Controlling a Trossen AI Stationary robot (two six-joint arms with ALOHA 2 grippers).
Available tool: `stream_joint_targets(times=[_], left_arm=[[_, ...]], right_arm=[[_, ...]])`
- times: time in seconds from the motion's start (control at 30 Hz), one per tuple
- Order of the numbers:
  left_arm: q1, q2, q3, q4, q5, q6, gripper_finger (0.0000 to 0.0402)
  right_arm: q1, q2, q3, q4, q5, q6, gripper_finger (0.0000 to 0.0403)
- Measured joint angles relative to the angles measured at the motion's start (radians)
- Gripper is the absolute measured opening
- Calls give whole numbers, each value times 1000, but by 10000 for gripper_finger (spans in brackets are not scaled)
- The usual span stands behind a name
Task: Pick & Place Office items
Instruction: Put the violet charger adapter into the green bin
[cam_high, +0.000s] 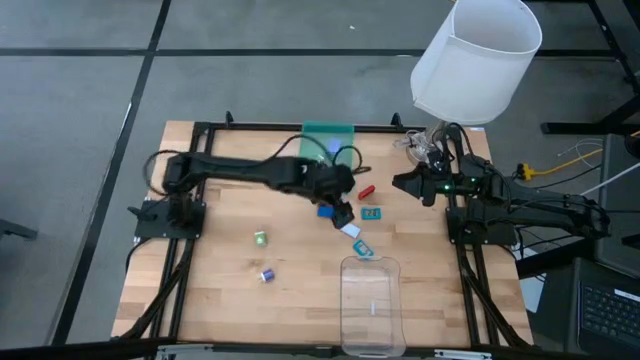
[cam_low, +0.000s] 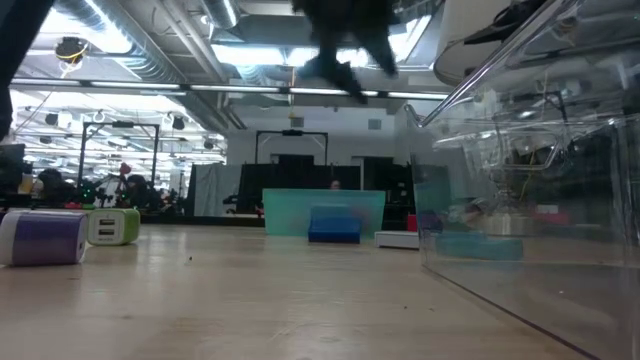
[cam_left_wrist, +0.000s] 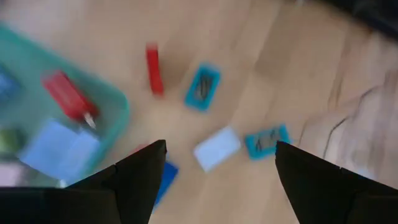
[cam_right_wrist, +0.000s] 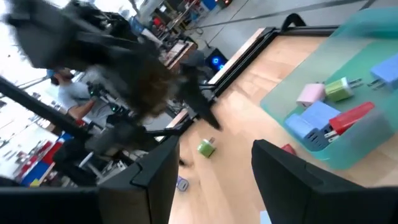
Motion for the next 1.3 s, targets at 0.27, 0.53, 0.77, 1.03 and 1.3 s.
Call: stream_joint_targets(times=[0.27, 0.53, 0.77, 1.03, 1.3], left_arm=[[-79, -194, -24, 15, -319, 34, 275], [-164, -577, -622, 382, -437, -101, 254], [-204, -861, -1120, 620, -514, -300, 253], [-232, -998, -1281, 728, -534, -368, 253], [-214, -1013, -1226, 729, -533, -256, 253]], right_arm=[[0, 0, 0, 40, -9, -29, 201], [1, 0, 0, 51, -8, -36, 201], [1, 0, 0, 51, 3, 9, 201], [1, 0, 0, 57, 56, 31, 201], [1, 0, 0, 58, 93, 23, 201]])
